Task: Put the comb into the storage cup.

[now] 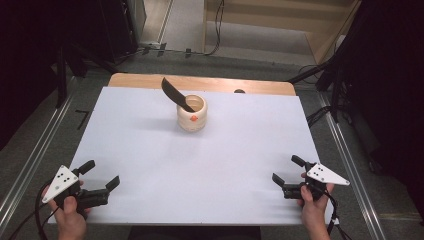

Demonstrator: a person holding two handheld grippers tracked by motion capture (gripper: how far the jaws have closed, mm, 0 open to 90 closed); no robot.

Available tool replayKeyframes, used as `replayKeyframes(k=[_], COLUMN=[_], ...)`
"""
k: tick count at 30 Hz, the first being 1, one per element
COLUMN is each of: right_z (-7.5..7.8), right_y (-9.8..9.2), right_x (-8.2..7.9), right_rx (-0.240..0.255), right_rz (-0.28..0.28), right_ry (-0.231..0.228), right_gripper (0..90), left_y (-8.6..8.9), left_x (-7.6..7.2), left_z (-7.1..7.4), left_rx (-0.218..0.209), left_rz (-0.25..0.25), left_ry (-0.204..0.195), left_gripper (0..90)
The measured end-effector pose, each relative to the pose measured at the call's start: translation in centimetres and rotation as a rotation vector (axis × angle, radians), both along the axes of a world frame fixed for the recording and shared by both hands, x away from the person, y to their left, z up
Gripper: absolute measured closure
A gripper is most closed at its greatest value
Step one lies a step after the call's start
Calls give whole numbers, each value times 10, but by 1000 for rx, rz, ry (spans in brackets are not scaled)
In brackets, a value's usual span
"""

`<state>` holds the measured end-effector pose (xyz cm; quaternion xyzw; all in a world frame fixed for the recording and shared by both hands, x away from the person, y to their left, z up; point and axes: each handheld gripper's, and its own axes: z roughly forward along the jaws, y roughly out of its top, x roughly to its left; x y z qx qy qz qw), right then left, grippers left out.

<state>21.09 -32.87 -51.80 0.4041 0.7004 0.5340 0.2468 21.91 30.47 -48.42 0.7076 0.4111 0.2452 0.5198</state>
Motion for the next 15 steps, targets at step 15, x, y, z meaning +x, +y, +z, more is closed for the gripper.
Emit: replayKeyframes(k=[15], right_z=[-1], right_y=[-7], right_x=[1], right_rx=[55], right_rz=[-30], right_ry=[9], right_gripper=[0], left_y=[3], left_x=[3], left_z=[-1], left_rx=[-26], left_rz=[-1], left_ry=[17], left_gripper=[0])
